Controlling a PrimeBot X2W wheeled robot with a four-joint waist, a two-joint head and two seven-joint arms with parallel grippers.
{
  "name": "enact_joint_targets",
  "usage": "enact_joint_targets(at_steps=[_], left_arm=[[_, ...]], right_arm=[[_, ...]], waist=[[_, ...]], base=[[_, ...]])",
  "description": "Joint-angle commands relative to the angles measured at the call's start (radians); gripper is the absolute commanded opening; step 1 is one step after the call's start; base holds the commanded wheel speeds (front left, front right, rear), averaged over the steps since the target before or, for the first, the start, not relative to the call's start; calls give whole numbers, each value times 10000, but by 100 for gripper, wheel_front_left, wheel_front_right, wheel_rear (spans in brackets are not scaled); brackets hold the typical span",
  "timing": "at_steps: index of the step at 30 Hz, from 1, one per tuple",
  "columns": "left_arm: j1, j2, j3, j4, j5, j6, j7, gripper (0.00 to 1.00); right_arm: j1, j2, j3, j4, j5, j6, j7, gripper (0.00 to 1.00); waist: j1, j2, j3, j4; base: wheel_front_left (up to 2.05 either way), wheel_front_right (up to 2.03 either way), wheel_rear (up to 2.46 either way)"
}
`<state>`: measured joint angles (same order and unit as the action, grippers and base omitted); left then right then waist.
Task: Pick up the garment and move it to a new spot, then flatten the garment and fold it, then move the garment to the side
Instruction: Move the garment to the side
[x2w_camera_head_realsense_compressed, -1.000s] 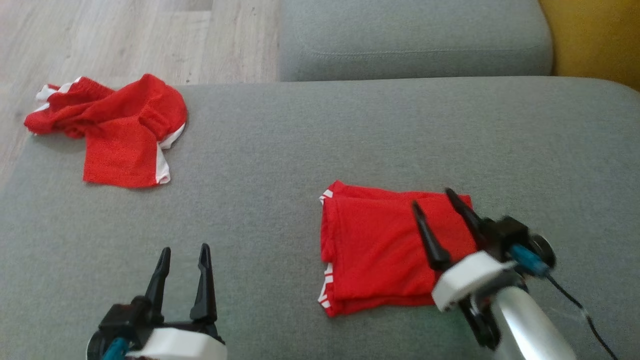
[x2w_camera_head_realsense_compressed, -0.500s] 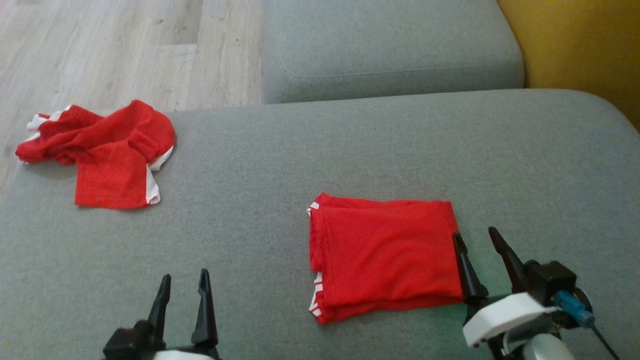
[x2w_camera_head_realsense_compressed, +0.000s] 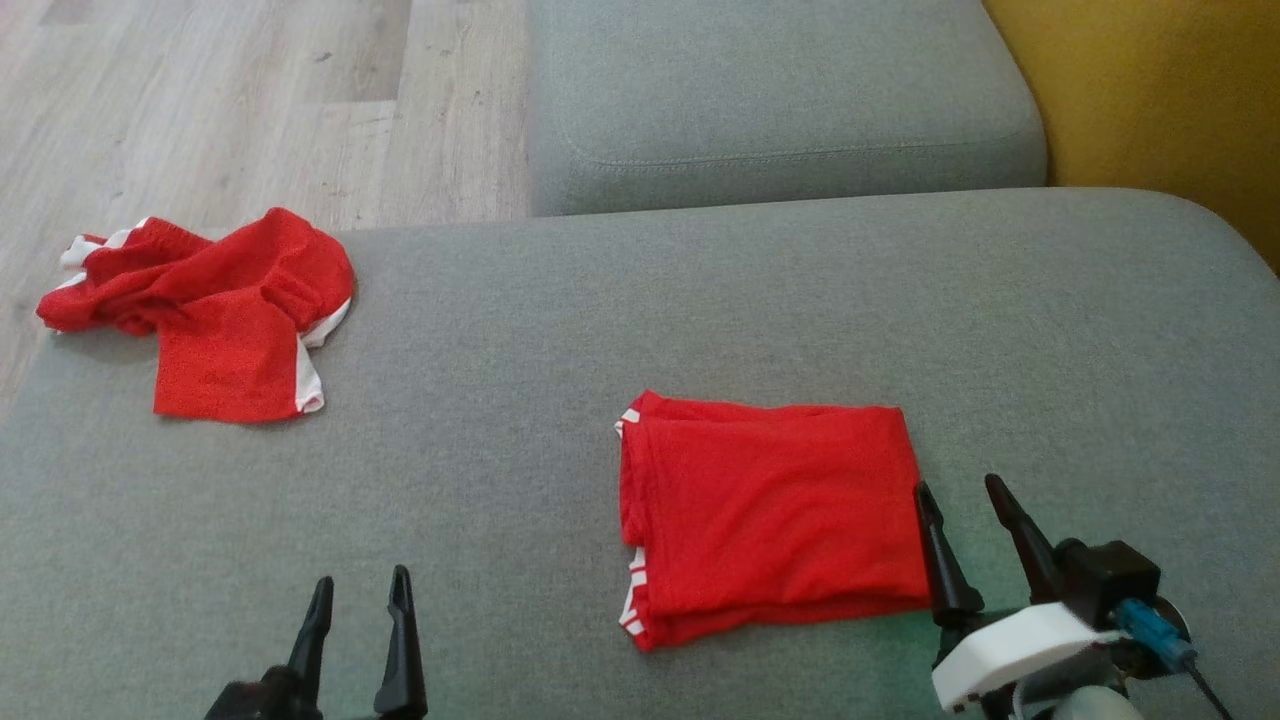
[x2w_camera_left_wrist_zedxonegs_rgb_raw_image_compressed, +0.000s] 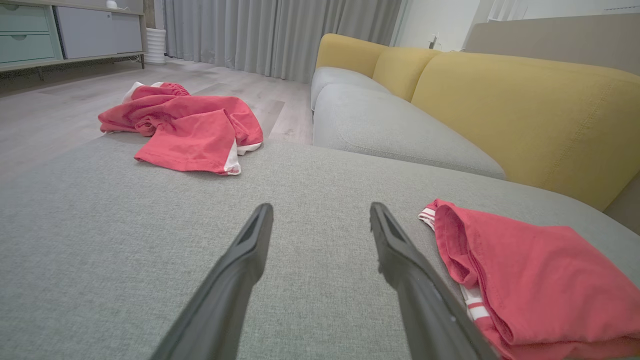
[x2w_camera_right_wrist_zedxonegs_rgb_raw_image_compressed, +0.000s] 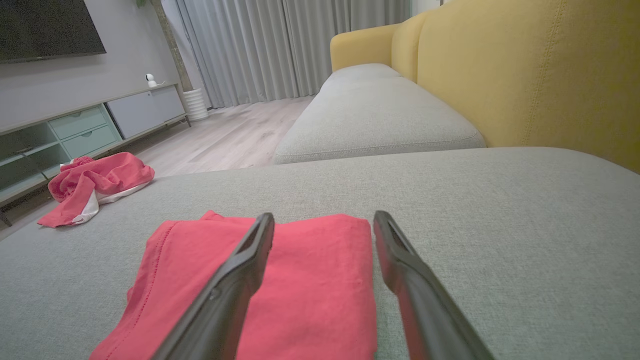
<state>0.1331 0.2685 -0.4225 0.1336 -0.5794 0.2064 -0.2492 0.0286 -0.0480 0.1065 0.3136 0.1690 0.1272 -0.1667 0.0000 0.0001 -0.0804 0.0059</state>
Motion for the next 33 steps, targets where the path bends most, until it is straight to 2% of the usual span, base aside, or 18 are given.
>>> enact_joint_targets(at_steps=[1,14,19,25,33], left_arm=[[-442,46,406,-250,105,-19,-125,100],[-516,26,355,-244,184,-62,-125,100],[-611,17,258,-216,221,-94,-103,100],[-661,-66,163,-137,220,-128,-97,100],[-696,-134,97,-4,239,-170,-103,100]], right_arm=[[-386,-22,174,-279,53,35,-81,100],[-603,-22,-90,-91,-8,35,74,100],[-1099,-22,-790,8,-555,35,699,100],[-1726,-22,-1660,512,-973,35,1933,100],[-2034,-22,-2113,1234,-1375,35,2899,100]], waist=[[0,-1,10,7],[0,-1,72,113],[0,-1,131,348],[0,-1,318,848],[0,-1,752,1514]], base=[[0,0,0],[0,0,0],[0,0,0],[0,0,0],[0,0,0]])
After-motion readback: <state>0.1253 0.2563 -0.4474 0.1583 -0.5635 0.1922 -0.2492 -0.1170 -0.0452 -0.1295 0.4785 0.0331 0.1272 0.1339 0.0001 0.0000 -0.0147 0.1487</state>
